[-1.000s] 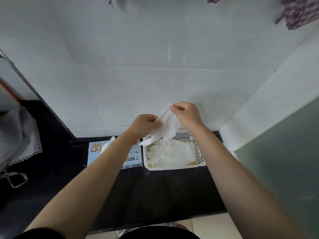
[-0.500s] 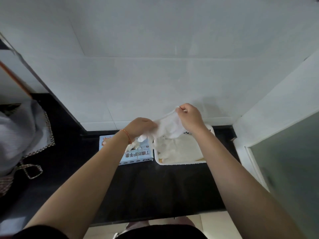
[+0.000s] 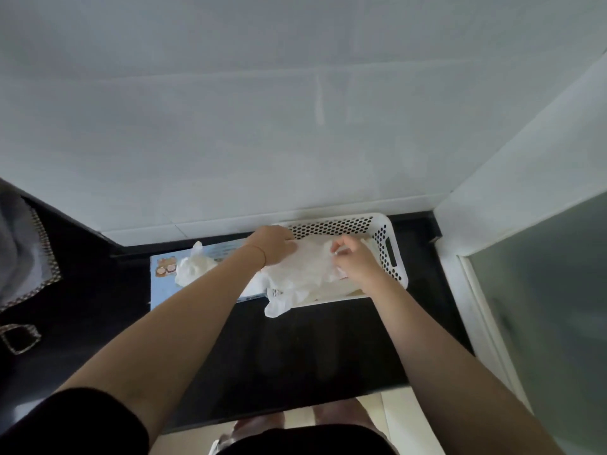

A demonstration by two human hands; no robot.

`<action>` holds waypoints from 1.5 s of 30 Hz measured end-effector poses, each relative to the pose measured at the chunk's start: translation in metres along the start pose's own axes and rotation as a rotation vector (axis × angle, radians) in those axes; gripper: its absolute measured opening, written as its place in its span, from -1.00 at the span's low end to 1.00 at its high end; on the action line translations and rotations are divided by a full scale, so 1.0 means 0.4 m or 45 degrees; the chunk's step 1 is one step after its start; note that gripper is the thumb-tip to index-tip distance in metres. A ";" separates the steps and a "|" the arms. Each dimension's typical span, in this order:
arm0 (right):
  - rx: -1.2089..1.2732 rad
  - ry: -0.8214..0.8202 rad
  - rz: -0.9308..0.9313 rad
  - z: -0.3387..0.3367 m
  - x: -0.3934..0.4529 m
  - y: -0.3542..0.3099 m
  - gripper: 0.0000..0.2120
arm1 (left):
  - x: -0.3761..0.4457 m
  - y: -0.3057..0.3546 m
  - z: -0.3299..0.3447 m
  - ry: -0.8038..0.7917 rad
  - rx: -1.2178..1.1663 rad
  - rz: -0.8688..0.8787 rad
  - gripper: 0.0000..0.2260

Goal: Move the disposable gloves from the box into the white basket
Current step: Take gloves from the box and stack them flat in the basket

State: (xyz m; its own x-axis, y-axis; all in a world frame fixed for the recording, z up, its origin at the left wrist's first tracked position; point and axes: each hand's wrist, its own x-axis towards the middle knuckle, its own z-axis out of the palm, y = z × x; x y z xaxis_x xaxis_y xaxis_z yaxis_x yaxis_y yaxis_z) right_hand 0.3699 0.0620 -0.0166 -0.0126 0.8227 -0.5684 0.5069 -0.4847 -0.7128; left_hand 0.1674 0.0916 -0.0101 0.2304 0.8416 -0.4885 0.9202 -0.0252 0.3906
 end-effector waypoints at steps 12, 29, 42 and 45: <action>-0.570 0.053 -0.161 -0.110 0.086 0.117 -0.55 | 0.100 0.126 0.106 -0.026 0.449 -0.043 -0.65; -1.463 0.090 -0.487 -0.088 0.097 0.109 -0.57 | 0.062 0.123 0.208 0.035 0.439 -0.256 -0.23; -1.285 0.158 -0.298 -0.067 0.084 0.112 -0.73 | 0.047 0.117 0.235 -0.016 0.427 -0.289 -0.12; -1.423 0.110 -0.304 -0.066 0.093 0.102 -0.71 | 0.041 0.103 0.232 -0.086 0.329 -0.272 -0.11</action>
State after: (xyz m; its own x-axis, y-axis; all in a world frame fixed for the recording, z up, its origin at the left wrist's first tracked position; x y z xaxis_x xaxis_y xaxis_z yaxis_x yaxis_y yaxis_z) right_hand 0.4129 0.0806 -0.0558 -0.1745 0.8967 -0.4068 0.9824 0.1865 -0.0104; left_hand 0.2385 0.0544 -0.0746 0.0364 0.8054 -0.5917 0.9977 0.0045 0.0675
